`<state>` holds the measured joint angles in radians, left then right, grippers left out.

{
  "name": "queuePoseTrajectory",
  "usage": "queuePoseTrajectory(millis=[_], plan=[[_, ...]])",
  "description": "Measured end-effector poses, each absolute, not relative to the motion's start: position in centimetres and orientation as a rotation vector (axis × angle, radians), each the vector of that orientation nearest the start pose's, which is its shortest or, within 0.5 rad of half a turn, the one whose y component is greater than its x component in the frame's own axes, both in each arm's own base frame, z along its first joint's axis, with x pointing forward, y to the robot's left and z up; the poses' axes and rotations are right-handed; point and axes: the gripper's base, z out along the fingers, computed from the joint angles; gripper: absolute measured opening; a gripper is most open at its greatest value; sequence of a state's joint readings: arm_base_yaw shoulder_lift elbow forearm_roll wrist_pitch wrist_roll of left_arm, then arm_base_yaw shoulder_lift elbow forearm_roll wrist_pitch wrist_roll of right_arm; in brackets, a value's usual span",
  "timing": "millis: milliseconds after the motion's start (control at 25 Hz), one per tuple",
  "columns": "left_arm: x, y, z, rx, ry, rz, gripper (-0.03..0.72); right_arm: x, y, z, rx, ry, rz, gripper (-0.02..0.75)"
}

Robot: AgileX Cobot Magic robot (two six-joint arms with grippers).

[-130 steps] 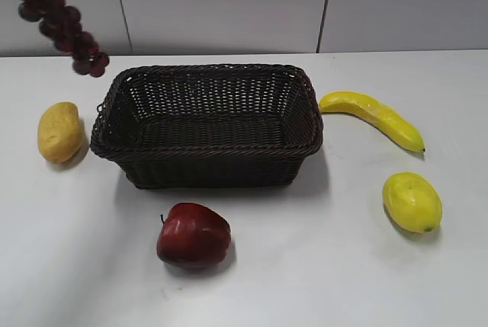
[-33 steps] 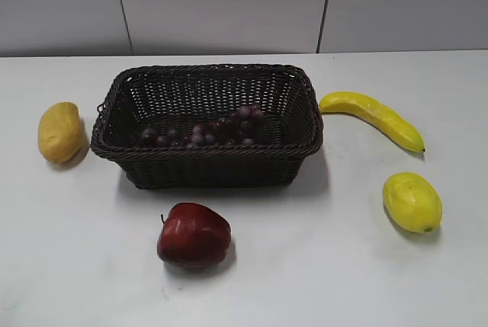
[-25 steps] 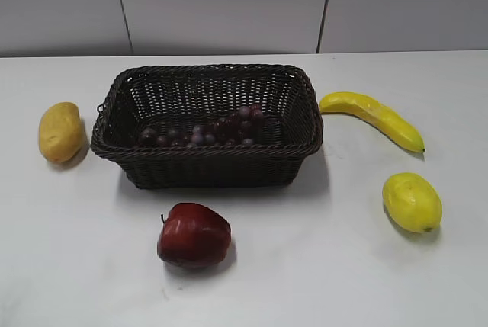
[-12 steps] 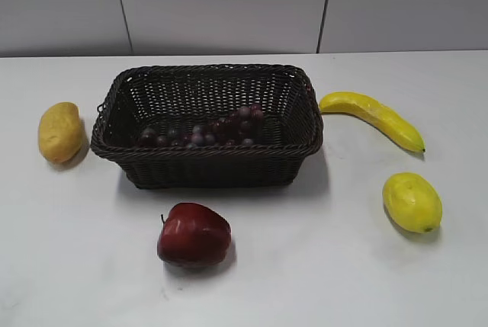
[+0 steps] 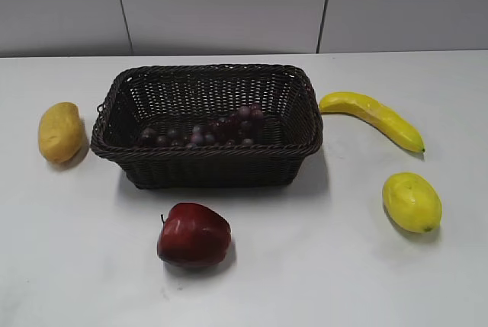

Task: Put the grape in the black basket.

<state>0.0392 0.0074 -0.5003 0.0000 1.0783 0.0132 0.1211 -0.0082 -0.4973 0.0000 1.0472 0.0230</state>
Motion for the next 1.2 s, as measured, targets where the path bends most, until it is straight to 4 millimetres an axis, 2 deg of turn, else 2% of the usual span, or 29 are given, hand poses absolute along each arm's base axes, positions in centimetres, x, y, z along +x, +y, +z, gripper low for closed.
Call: queuePoseTrajectory(millis=[1200], plan=[[-0.63,-0.37,27.59,-0.027,2.057,-0.018,0.584,-0.52,-0.06,27.76,-0.099,2.024,0.091,0.590]])
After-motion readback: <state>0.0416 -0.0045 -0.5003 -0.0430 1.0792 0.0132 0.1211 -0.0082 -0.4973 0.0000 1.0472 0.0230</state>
